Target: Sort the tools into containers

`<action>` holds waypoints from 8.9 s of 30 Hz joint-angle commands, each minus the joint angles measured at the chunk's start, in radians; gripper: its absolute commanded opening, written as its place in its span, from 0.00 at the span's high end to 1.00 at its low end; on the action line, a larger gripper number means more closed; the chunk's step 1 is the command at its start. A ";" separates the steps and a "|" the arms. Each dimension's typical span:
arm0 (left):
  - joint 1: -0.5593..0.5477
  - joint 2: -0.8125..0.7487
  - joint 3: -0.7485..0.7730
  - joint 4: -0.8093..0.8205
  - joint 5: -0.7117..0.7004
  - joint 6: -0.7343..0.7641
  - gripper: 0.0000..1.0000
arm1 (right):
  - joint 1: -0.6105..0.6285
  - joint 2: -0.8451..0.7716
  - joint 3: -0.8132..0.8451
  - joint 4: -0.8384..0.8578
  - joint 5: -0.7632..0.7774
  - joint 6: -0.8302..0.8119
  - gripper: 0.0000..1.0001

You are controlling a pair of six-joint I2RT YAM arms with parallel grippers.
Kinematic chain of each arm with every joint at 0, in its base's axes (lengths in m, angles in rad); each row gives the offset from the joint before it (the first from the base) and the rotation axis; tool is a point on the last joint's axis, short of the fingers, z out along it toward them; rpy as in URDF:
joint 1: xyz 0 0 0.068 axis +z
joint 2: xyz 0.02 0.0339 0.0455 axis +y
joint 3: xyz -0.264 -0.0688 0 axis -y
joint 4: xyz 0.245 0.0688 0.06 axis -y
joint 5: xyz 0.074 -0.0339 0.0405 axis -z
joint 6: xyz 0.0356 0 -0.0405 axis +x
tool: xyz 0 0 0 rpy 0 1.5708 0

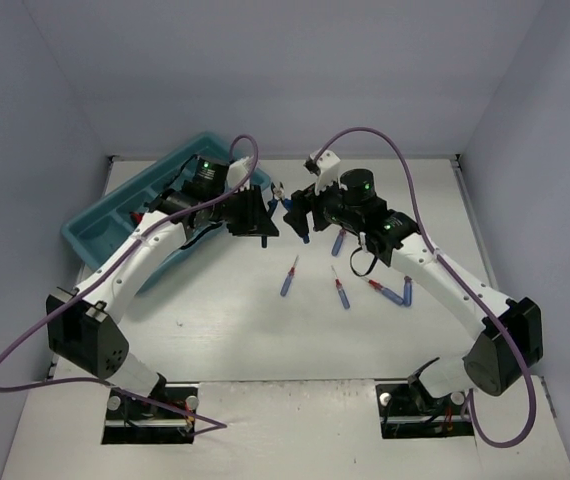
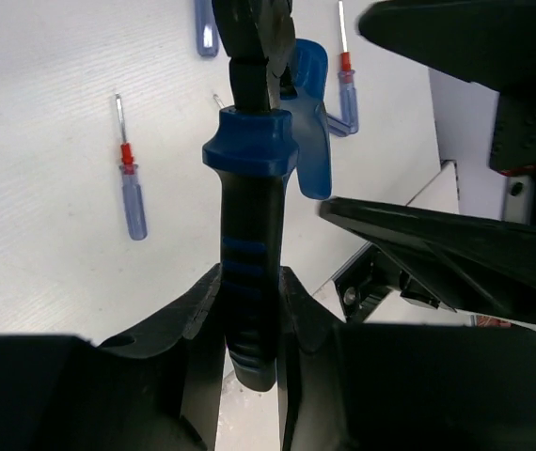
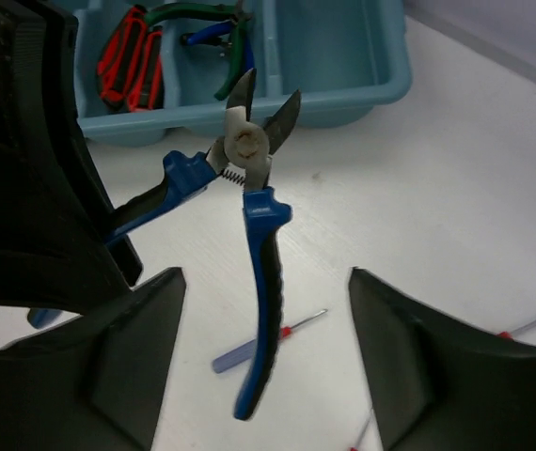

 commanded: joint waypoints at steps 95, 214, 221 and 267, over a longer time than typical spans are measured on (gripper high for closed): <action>-0.051 0.462 0.421 -0.066 -0.572 -0.055 1.00 | -0.182 -0.485 -0.372 -0.179 0.520 0.140 0.21; 0.075 0.067 0.237 0.019 -0.446 0.251 0.22 | -0.309 0.058 -0.212 -0.271 0.239 0.311 0.30; 0.028 -0.098 0.036 0.017 -0.409 0.249 0.22 | -0.321 0.092 -0.313 -0.282 0.269 0.338 0.29; -0.362 -0.011 0.011 0.295 -0.176 0.051 0.22 | -0.144 -0.285 -0.115 -0.218 0.124 0.631 1.00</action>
